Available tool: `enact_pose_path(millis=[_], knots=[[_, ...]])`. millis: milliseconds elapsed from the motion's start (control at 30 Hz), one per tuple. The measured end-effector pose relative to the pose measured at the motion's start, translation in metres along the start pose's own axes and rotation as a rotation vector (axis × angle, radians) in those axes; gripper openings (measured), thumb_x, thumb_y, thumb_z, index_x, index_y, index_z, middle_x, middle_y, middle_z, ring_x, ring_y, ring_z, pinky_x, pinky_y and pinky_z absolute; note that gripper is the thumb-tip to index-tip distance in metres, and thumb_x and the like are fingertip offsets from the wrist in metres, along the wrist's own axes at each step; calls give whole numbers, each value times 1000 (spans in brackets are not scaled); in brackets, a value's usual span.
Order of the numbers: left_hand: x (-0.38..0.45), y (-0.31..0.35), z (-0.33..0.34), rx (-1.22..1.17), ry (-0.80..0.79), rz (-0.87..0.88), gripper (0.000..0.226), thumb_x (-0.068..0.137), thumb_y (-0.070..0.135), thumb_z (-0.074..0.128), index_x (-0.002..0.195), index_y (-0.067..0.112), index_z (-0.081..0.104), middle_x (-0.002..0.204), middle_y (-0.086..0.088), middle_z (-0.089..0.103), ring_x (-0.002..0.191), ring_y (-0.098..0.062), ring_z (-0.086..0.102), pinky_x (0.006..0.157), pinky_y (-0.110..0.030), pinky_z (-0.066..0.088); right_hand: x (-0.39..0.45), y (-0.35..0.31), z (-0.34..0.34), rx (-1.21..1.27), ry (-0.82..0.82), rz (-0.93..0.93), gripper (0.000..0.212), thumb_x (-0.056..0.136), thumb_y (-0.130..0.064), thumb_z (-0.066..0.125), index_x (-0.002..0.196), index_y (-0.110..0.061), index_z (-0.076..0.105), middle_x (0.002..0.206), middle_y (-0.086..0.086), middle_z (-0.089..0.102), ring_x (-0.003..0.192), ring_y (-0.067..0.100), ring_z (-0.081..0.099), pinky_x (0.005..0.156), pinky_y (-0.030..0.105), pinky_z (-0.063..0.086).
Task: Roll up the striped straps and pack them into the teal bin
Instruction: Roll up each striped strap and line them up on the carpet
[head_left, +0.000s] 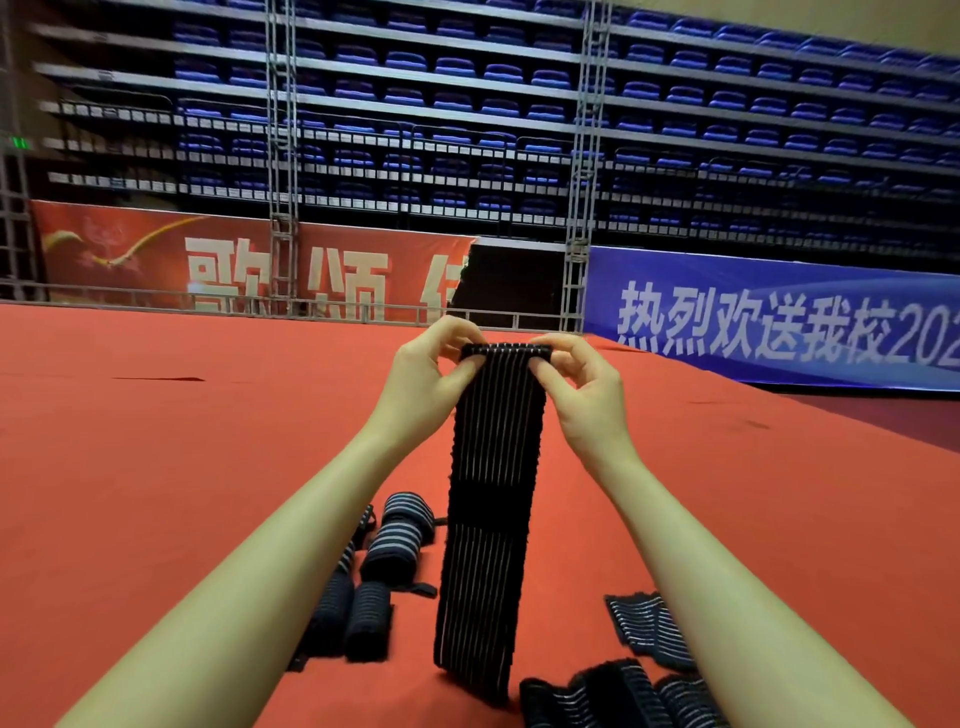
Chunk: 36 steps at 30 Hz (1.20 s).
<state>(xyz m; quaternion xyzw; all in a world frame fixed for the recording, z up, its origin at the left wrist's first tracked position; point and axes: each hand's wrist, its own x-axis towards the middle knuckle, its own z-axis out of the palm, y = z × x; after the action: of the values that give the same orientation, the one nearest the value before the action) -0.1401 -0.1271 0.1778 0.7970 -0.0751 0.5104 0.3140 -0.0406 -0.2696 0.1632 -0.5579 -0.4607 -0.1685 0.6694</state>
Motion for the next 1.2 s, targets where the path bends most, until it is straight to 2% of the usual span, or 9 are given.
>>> enact_pose_path(millis=[133, 233, 400, 533, 733, 833, 933, 1033, 1200], knots=[[-8, -3, -8, -31, -98, -70, 15, 90, 5, 61, 92, 20, 57, 79, 4, 59, 72, -3, 53, 68, -10, 40, 0, 0, -3, 69, -143, 36, 20, 92, 1, 57, 96, -16, 65, 79, 13, 63, 77, 14, 61, 76, 23, 49], [-19, -8, -15, -63, -220, -138, 15, 92, 11, 60, 94, 25, 56, 67, -5, 48, 62, -10, 44, 62, -21, 37, -8, 6, -7, 132, -235, 101, 21, 91, 4, 56, 97, -14, 66, 76, 7, 61, 75, 10, 59, 75, 18, 47], [-37, -18, -18, -319, -257, -242, 19, 92, 4, 59, 94, 23, 63, 80, -25, 59, 75, -20, 55, 76, -29, 43, -19, 22, -13, 280, -341, 216, 23, 85, -3, 62, 92, -22, 72, 86, 8, 66, 82, 17, 59, 79, 22, 47], [-55, -30, -12, -432, -239, -341, 17, 87, -3, 61, 93, 12, 66, 76, -9, 66, 77, -18, 62, 79, -25, 48, -30, 40, -11, 287, -410, 277, 22, 82, -9, 60, 88, -27, 72, 82, 2, 68, 79, 17, 57, 76, 21, 46], [-73, -63, 14, -434, -159, -431, 27, 81, -5, 58, 77, 17, 72, 77, 9, 72, 80, -2, 64, 77, -14, 46, -43, 83, -7, 222, -353, 351, 29, 72, -4, 49, 74, -22, 72, 77, -9, 67, 78, 4, 58, 76, 12, 42], [-82, -85, 35, -429, -104, -521, 20, 81, -3, 69, 79, 17, 71, 72, 12, 70, 73, 1, 61, 70, -12, 47, -48, 107, -6, 228, -346, 393, 24, 73, -7, 50, 80, -17, 70, 80, -9, 69, 81, 4, 58, 75, 12, 43], [-85, -108, 60, -441, -53, -593, 24, 79, -3, 71, 93, 17, 69, 79, 11, 69, 73, 4, 61, 67, -12, 46, -52, 133, -7, 189, -335, 410, 14, 82, -4, 64, 90, -14, 69, 83, -7, 68, 81, 6, 59, 76, 15, 46], [-87, -135, 82, -425, -32, -666, 29, 80, 3, 72, 102, 21, 68, 90, 5, 70, 82, 1, 62, 66, -10, 45, -53, 168, -9, 155, -261, 468, 31, 85, 5, 65, 106, -16, 67, 94, 1, 67, 90, 9, 61, 81, 21, 49], [-96, -184, 113, -345, -132, -675, 21, 87, 13, 67, 95, 32, 64, 80, -5, 65, 76, -9, 60, 69, -22, 47, -58, 222, -5, 75, -211, 499, 24, 87, 5, 61, 97, -15, 67, 92, -4, 70, 88, 5, 63, 83, 21, 49]])
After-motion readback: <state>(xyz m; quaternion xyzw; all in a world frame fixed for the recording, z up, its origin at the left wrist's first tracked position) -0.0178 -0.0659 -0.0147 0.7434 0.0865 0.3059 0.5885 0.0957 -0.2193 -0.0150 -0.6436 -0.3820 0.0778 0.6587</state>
